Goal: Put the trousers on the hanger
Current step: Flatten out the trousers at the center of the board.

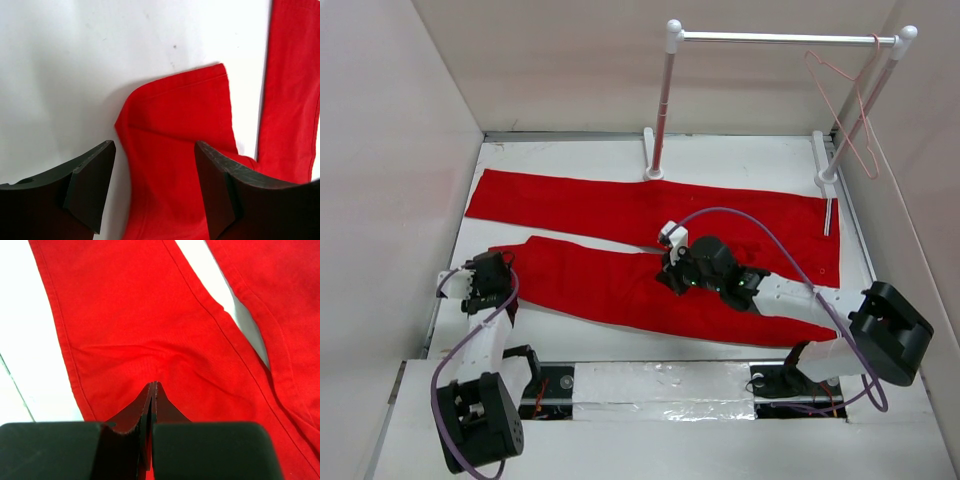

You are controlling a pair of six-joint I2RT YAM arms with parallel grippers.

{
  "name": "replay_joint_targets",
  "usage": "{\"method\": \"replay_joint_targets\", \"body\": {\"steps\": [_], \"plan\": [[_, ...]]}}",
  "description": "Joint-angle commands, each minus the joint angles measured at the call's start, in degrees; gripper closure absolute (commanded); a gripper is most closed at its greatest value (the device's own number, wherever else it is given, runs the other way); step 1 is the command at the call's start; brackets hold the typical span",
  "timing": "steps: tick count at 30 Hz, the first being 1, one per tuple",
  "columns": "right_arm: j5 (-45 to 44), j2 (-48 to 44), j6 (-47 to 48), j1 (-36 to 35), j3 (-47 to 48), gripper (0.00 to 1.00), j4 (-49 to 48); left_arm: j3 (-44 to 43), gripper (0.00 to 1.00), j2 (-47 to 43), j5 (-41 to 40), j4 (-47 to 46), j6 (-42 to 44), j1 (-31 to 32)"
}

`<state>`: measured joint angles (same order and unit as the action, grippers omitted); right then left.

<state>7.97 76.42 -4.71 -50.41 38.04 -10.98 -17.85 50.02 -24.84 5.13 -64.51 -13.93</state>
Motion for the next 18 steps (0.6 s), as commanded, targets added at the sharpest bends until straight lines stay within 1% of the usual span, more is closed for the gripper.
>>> {"method": "replay_joint_targets", "body": {"steps": [1, 4, 6, 7, 9, 10, 11, 13, 14, 15, 16, 18], "plan": [[-0.06, -1.54, 0.49, -0.83, 1.24, 1.0, -2.29, -2.28, 0.37, 3.05, -0.58, -7.58, 2.9, -1.26], [-0.85, -1.19, 0.58, -0.83, 1.51, 1.0, -1.94, -2.54, 0.36, 6.3, 2.94, -8.38, 2.2, -1.97], [-1.02, -1.19, 0.67, -0.83, 1.6, 1.0, -1.67, -3.85, 0.36, 8.15, 3.57, -6.55, 1.76, -1.97], [-1.11, -1.28, 0.67, -0.83, 1.68, 1.0, -1.67, -4.38, 0.35, 10.43, 4.7, -6.53, 2.8, -2.84], [-1.64, -1.45, 0.76, -0.83, 1.68, 1.0, -1.33, -6.75, 0.4, 13.34, 5.85, -5.92, 4.04, -4.77], [-1.9, -1.71, 0.76, -0.83, 1.68, 1.0, -1.15, -7.37, 0.47, 15.7, 6.9, -6.18, 4.65, -4.79], [-2.16, -1.98, 0.84, -0.83, 1.51, 1.0, -1.15, -7.9, 0.69, 16.59, 7.26, -6.62, 5.44, -4.79], [-2.25, -2.24, 0.76, -0.83, 1.25, 1.0, -1.5, -7.99, 0.9, 16.78, 9.01, -9.42, 5.89, -4.79], [-2.17, -2.24, 0.76, -0.83, 1.25, 1.0, -1.58, -7.73, 0.97, 16.26, 9.02, -10.74, 5.8, -3.83], [-2.08, -2.07, 0.76, -0.83, 1.25, 1.0, -1.76, -7.47, 0.98, 15.64, 7.98, -12.84, 6.06, -1.73], [-1.82, -1.89, 0.67, -0.83, 1.33, 1.0, -1.85, -7.81, 1.0, 14.68, 7.62, -13.12, 6.24, -1.71], [-1.55, -1.19, 0.58, -0.83, 1.51, 1.0, -1.85, -8.43, 1.0, 14.58, 7.61, -13.04, 6.59, -1.1]]}}
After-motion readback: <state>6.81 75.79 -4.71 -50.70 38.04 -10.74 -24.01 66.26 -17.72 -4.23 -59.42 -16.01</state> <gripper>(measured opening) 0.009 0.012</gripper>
